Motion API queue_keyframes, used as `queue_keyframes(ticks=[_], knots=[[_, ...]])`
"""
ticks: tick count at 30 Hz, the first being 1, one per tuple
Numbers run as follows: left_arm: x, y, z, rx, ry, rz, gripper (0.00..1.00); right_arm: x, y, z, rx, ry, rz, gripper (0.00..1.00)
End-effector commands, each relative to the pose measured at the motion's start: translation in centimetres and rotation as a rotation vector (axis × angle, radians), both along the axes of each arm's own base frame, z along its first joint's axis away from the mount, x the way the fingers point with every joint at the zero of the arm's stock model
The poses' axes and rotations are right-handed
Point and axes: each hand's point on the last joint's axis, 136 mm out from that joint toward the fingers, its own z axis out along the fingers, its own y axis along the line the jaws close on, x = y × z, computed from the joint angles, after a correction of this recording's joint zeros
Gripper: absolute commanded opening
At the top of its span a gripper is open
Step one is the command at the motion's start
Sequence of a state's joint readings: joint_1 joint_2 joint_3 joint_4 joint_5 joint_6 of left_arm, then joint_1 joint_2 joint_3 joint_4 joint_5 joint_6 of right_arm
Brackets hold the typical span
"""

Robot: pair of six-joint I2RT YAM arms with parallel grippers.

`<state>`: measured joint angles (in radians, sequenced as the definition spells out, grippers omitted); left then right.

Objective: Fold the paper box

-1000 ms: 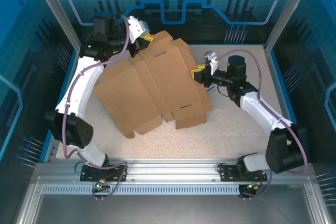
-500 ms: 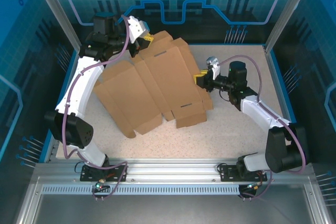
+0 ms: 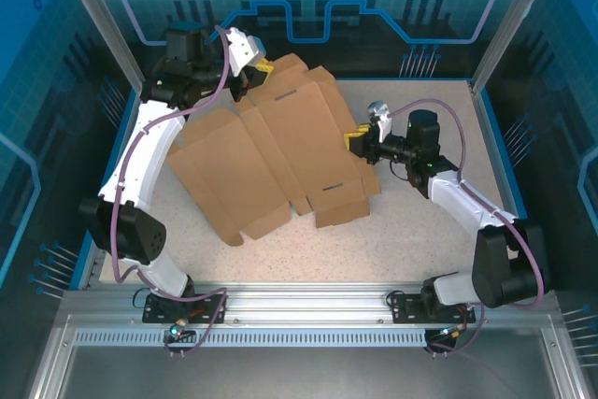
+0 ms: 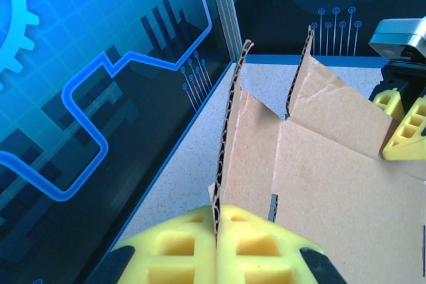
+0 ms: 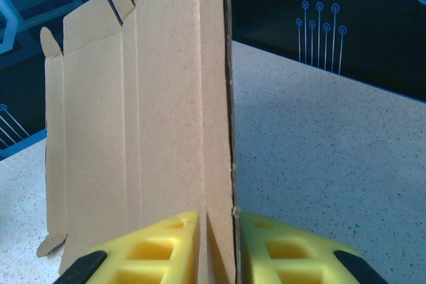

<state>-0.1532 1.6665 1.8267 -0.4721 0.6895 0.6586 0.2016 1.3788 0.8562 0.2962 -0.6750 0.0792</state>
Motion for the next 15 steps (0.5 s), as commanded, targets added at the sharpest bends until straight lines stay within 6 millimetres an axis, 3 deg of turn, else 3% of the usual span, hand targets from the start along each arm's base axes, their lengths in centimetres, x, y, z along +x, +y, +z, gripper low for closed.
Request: queue_keyframes(ticks=[1,7,15], knots=[[-0.43,0.01,0.92,-0.021,-0.025,-0.017,0.00,0.62,-0.13,2.61,0.031,-0.058,0.008,0.22],[-0.45,0.00,0.82,-0.016,-0.026,-0.018,0.00,0.87,-0.16,3.13,0.026,-0.068,0.003,0.23],[-0.37,-0.01,0.72,-0.016,-0.023,-0.018,0.00,0.98,-0.12,2.69,0.018,-0.056,0.006,0.16]])
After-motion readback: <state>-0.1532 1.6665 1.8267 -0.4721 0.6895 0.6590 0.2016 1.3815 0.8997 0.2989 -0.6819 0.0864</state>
